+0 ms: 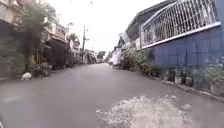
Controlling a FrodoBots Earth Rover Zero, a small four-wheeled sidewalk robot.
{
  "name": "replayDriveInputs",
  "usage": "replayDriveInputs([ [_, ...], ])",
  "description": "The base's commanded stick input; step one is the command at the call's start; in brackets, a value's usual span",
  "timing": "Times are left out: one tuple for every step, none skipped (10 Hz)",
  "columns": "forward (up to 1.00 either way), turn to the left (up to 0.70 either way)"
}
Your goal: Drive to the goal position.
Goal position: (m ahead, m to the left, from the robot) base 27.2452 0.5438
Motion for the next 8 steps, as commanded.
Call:
replayDriveInputs([
  [0.70, 0.00],
  [0.70, 0.00],
  [0.70, 0.00],
  [0.70, 0.00],
  [0.70, 0.00],
  [0.70, 0.00],
  [0.70, 0.00],
  [0.70, 0.00],
])
